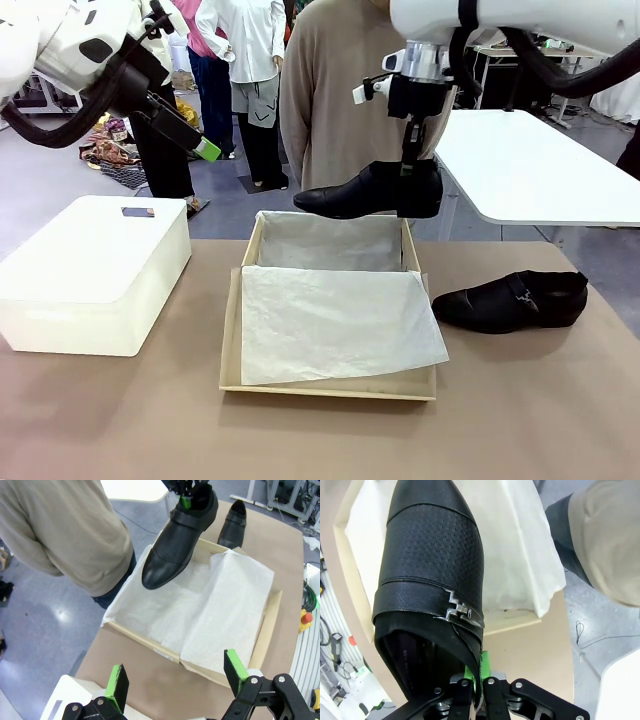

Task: Pack the shoes into the box.
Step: Place one shoe of the Shoes into the Shoes Box.

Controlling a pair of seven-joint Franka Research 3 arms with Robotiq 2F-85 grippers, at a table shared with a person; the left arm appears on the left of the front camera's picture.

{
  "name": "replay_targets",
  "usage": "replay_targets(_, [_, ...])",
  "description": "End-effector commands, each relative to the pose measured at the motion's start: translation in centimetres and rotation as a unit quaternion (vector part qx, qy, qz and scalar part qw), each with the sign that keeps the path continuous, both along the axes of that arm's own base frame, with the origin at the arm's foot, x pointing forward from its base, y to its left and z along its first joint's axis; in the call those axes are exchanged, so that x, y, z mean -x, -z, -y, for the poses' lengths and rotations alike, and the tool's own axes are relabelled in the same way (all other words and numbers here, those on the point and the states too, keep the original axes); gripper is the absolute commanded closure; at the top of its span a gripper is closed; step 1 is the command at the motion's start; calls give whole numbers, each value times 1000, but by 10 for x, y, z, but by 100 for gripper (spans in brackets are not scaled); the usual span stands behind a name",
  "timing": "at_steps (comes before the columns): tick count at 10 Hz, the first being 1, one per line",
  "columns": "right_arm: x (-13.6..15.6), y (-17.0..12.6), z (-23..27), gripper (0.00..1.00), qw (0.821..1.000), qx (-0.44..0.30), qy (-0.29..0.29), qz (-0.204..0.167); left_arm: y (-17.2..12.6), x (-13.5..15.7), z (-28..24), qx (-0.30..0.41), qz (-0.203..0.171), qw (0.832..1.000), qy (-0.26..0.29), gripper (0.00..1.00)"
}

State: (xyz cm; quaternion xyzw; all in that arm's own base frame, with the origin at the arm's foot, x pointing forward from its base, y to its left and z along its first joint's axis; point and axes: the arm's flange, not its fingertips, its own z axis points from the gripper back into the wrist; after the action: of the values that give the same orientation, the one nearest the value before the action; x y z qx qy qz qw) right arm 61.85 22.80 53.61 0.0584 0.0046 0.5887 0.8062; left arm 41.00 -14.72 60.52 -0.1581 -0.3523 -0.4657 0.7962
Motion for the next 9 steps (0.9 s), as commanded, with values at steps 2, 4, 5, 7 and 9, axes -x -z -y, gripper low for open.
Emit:
replay_targets(2, [2,21,-21,100,999,-14,-25,14,0,-1,-3,9,3,1000,11,0])
replay_targets(4, [3,35,-30,100,999,-21,-27,21,0,-1,-3,9,3,1000,11,0])
replay_targets(5, [5,40,-37,100,999,-21,-32,25,0,-1,-3,9,3,1000,11,0])
replay_targets(7, [7,53,-46,100,998,-23,-45,28,0,-1,-3,9,3,1000,11,0])
replay_targets(9, [8,66,-51,100,998,-18,-50,25,0,-1,-3,9,3,1000,11,0])
